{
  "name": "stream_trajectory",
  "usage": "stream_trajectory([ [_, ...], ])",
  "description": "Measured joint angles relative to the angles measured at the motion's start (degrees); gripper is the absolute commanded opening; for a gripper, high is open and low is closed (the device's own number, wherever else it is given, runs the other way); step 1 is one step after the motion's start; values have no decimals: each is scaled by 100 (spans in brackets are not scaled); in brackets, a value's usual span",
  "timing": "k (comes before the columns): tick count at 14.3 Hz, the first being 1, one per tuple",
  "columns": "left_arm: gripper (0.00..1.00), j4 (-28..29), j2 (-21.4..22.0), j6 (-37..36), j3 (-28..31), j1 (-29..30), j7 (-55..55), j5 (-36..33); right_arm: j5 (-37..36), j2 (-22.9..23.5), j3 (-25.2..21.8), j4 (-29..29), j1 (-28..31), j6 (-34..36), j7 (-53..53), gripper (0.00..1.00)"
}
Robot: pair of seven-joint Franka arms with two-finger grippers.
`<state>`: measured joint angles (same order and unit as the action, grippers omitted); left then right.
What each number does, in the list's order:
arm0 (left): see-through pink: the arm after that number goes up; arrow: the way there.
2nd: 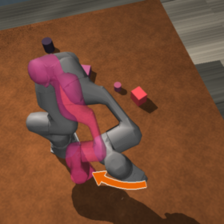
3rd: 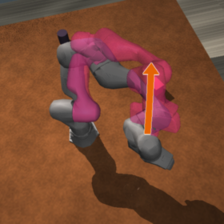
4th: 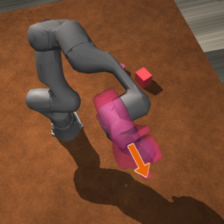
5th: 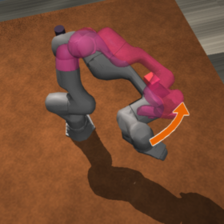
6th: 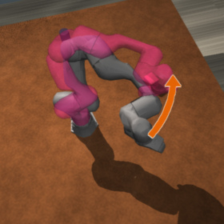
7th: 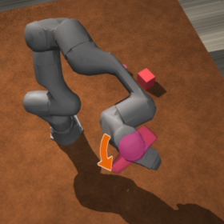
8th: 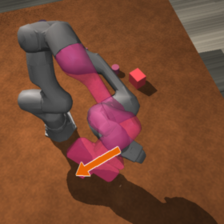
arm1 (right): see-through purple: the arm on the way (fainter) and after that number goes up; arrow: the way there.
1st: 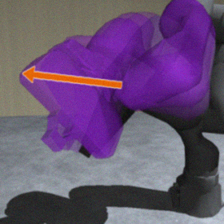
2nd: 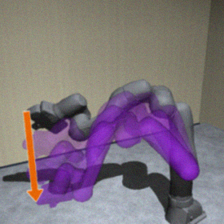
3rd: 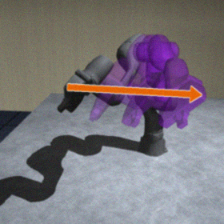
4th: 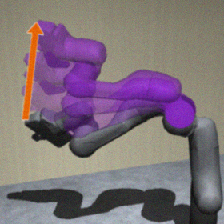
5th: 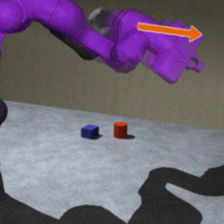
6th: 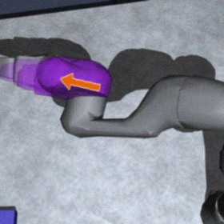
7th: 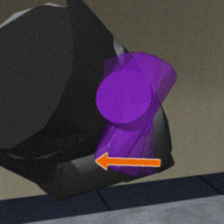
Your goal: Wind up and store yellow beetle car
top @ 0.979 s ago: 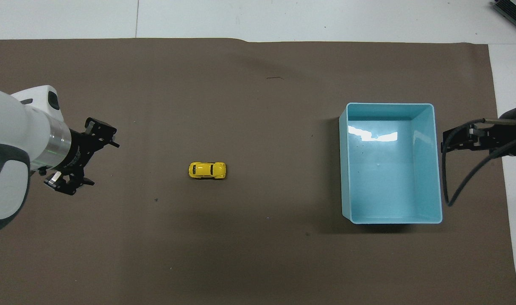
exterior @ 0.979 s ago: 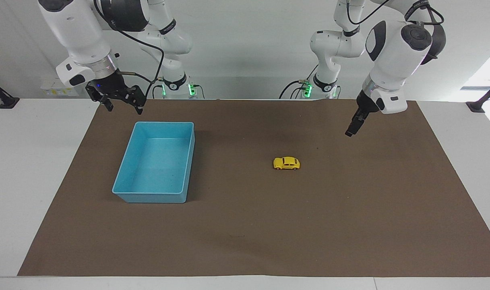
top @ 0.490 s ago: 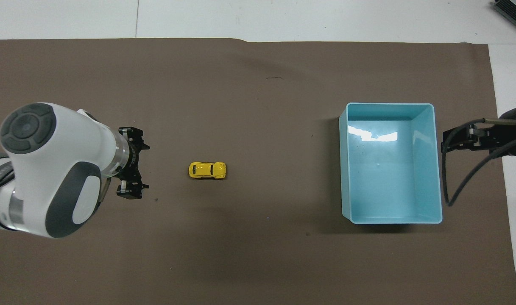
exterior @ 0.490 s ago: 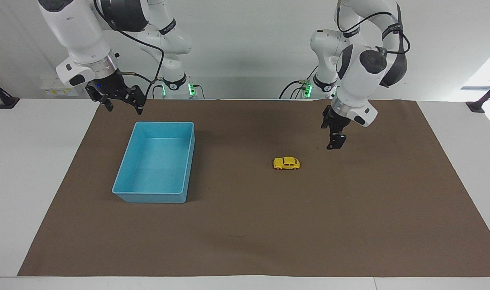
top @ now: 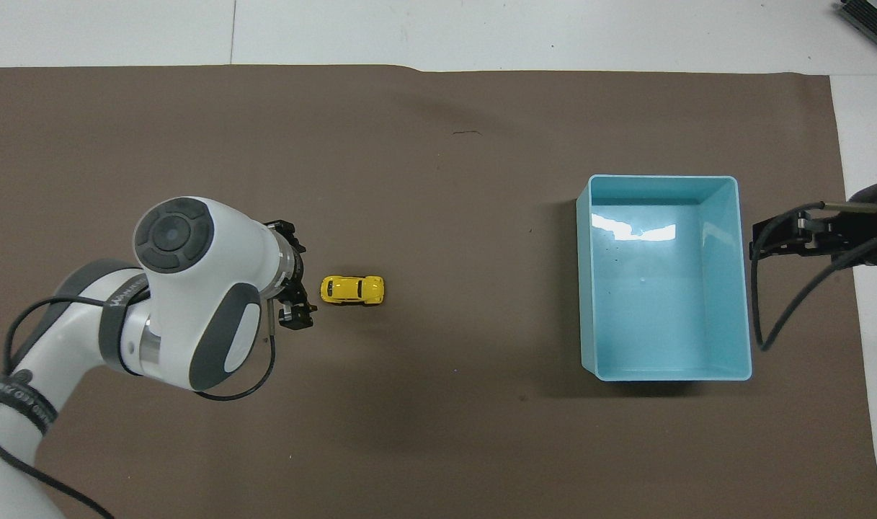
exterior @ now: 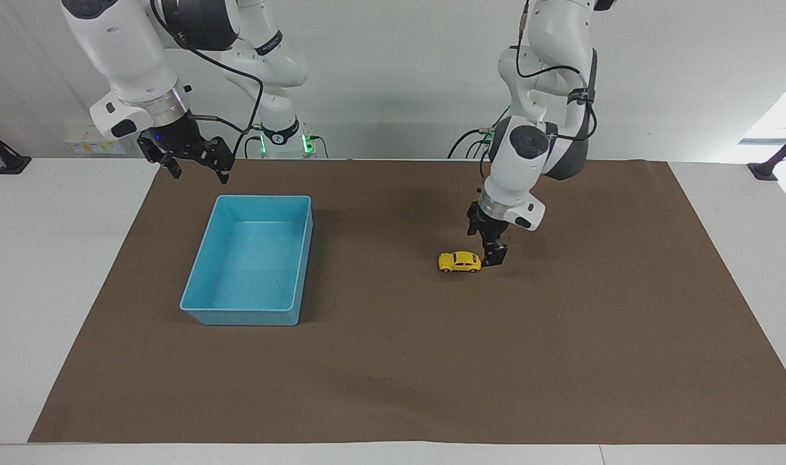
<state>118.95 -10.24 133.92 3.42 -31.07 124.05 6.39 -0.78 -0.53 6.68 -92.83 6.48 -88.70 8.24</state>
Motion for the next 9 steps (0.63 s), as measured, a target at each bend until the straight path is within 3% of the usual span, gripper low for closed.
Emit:
stream_trajectory([
  [4,100,23,-138,260,-5,-128,43,8,0,0,0,0,0,0,0,100],
  [5,91,49,-161,296,-6,-173,43,13,0,0,0,0,0,0,0,100],
  [6,76,78,-214,387,-9,-219,55,27,0,0,0,0,0,0,0,100],
  [8,31,92,-342,534,-7,-246,71,45,0,0,0,0,0,0,0,100],
  [9,13,92,-378,568,0,-246,71,48,0,0,0,0,0,0,0,100],
])
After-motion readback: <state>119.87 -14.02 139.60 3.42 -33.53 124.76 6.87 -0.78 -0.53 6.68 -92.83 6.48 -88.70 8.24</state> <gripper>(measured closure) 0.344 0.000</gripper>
